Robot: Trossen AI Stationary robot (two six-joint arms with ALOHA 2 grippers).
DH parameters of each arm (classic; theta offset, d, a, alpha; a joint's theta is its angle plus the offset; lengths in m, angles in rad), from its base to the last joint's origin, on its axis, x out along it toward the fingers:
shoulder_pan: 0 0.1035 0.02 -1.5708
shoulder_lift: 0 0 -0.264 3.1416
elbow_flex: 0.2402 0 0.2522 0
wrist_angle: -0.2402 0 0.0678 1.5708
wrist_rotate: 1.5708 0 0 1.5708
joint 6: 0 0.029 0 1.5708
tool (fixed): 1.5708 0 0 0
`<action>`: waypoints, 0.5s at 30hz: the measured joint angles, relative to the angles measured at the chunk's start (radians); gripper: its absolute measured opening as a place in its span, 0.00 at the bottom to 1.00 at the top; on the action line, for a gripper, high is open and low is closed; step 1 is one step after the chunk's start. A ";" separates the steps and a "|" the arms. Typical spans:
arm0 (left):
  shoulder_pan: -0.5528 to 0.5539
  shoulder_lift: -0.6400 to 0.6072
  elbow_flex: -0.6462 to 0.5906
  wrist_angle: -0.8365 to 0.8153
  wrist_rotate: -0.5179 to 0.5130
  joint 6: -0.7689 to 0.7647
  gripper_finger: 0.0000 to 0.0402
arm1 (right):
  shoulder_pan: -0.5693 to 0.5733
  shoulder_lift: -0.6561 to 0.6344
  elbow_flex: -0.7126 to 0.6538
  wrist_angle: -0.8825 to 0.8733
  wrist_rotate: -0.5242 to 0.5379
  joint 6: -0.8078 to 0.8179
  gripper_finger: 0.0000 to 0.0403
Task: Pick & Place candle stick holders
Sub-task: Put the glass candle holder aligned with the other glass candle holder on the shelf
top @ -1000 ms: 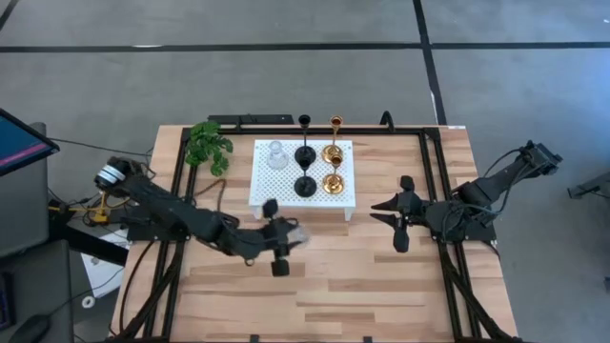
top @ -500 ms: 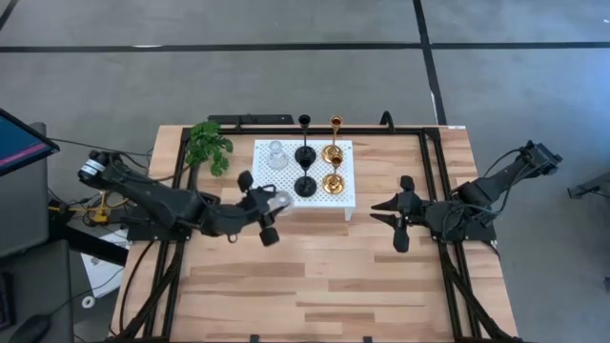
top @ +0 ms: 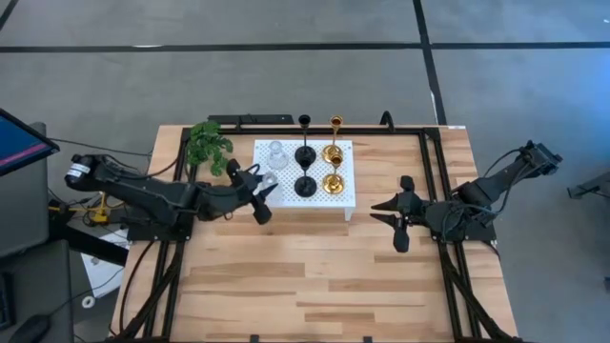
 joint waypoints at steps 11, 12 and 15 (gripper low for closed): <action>0.136 0.046 -0.055 0.131 0.188 -0.021 0.32 | 0.000 0.000 0.000 0.000 0.001 0.000 0.20; 0.141 0.051 -0.055 0.132 0.193 -0.021 0.32 | 0.000 0.000 0.000 0.000 0.002 0.000 0.20; 0.144 0.069 -0.055 0.141 0.198 -0.022 0.32 | 0.000 0.000 0.000 -0.004 0.002 0.000 0.20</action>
